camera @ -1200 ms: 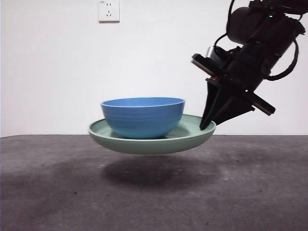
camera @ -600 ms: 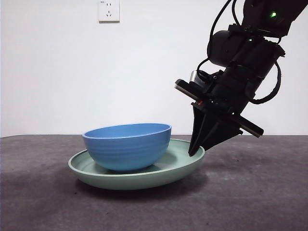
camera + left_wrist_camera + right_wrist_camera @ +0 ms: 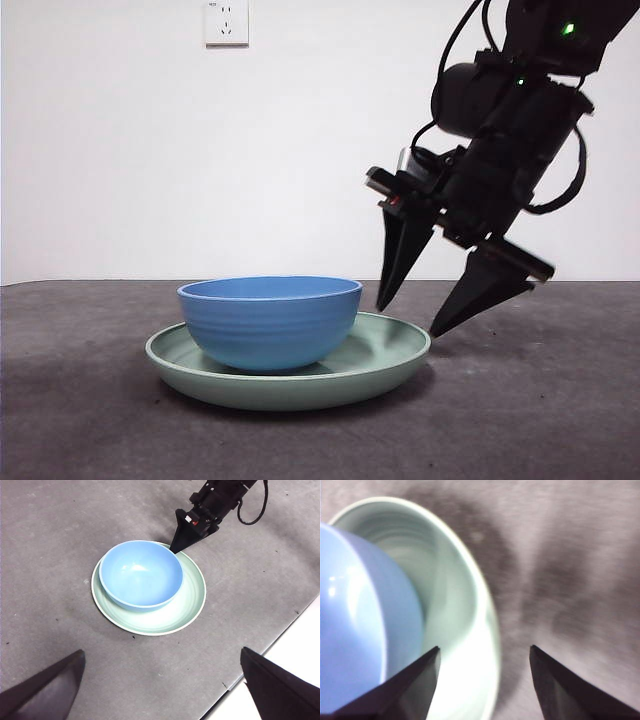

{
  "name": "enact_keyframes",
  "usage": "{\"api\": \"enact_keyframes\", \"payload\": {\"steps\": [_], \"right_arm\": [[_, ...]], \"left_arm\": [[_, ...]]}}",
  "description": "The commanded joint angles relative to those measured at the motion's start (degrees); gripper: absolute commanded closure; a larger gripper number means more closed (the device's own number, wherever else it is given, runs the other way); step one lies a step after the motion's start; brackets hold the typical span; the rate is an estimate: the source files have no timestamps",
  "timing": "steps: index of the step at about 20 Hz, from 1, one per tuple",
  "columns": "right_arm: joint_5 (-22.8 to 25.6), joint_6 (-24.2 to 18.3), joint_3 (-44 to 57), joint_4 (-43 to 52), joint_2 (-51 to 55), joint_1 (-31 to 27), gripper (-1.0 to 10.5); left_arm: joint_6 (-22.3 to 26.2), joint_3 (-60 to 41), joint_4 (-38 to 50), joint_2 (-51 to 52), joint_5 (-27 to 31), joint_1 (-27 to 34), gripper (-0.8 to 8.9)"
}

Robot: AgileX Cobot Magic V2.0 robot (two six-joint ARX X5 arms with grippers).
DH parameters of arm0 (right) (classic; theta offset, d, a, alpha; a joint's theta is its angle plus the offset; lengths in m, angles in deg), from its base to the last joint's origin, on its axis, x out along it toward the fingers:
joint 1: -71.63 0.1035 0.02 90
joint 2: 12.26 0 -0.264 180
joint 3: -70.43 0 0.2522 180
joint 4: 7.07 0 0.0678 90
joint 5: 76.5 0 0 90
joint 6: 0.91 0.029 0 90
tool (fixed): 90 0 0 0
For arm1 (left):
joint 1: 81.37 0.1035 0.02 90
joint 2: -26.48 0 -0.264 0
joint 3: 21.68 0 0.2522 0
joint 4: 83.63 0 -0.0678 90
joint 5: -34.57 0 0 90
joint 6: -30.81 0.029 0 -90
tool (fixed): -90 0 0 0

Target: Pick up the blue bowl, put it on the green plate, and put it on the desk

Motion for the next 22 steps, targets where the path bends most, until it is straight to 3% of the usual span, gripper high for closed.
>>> {"api": "enact_keyframes", "payload": {"steps": [1, 3, 6, 8, 16, 22], "right_arm": [[1.9, -0.2, -1.4, -1.2, 3.1, -0.5, 6.6], [1.8, -0.3, -1.4, -4.1, 7.2, -1.8, 6.5], [1.8, -2.8, -1.4, -11.0, 15.8, -2.2, 4.4], [1.9, -3.7, -1.4, -16.5, 22.6, -2.0, 4.0], [11.1, -6.4, -1.4, -36.4, 50.5, 0.1, 4.0], [11.9, -11.4, -1.4, -40.5, 63.6, 0.1, 4.0]], "left_arm": [[-0.1, 0.9, 0.5, -0.3, -0.1, -0.4, 3.13], [-0.1, 0.9, 0.5, -0.3, -0.1, -0.4, 3.13], [-0.1, 0.9, 0.5, -0.3, -0.1, -0.4, 3.13], [-0.1, 0.9, 0.5, -0.3, -0.1, -0.4, 3.13], [-0.1, 0.9, 0.5, -0.3, -0.1, -0.4, 3.13], [-0.1, 0.9, 0.5, -0.3, -0.1, -0.4, 3.14]]}}
